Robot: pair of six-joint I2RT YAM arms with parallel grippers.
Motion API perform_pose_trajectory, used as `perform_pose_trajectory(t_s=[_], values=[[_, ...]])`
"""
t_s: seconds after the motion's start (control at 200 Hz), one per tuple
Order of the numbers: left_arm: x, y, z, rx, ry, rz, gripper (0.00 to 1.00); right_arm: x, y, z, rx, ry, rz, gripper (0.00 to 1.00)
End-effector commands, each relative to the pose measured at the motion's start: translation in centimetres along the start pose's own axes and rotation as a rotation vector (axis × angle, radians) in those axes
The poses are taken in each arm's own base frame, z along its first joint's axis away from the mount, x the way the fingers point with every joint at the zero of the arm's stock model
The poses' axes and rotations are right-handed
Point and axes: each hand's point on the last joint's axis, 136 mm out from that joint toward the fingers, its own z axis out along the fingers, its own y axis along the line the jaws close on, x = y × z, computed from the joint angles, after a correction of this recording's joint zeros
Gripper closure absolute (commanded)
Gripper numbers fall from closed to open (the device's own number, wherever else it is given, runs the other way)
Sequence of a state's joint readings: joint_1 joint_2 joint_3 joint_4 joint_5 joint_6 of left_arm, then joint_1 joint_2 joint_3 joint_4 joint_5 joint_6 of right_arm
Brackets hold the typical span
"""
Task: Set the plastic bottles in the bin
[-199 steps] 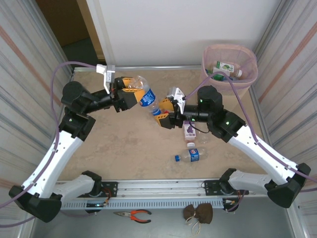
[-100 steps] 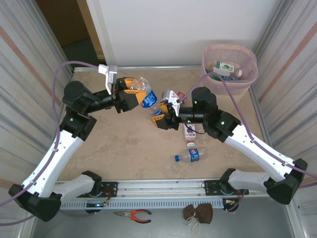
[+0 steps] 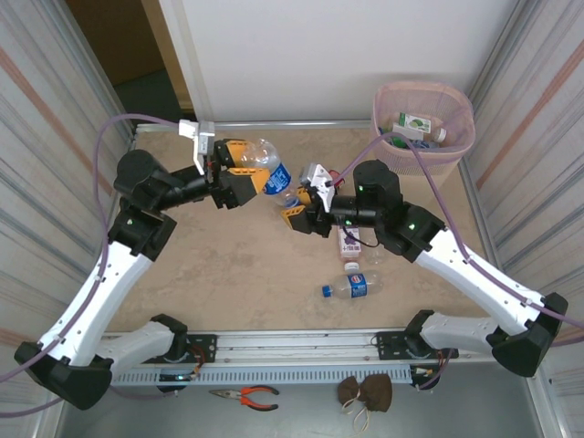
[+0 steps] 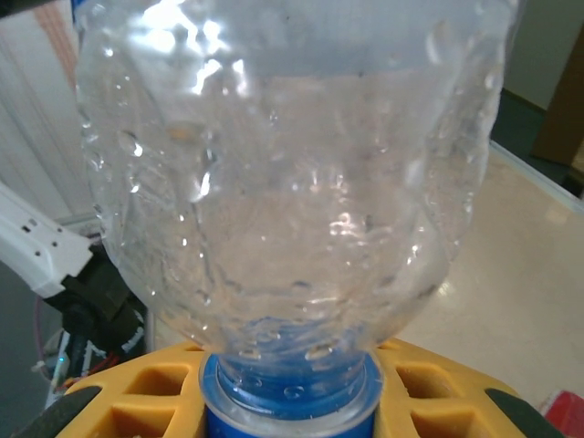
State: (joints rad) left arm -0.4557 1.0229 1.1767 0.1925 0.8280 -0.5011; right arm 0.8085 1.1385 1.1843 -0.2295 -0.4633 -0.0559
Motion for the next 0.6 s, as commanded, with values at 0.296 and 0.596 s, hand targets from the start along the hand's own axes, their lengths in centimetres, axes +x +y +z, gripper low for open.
perform_pose_trajectory(t_s=[0.296, 0.596], values=[[-0.8, 0.1, -2.1, -0.145, -0.055, 0.077, 0.16, -1.1, -10.5, -8.5, 0.428, -0.024, 0.330, 0.80], [-0.2, 0.6, -1.8, -0.149, -0.042, 0.055, 0.16, 1.4, -19.0, -17.5, 0.791, 0.044, 0.604, 0.84]])
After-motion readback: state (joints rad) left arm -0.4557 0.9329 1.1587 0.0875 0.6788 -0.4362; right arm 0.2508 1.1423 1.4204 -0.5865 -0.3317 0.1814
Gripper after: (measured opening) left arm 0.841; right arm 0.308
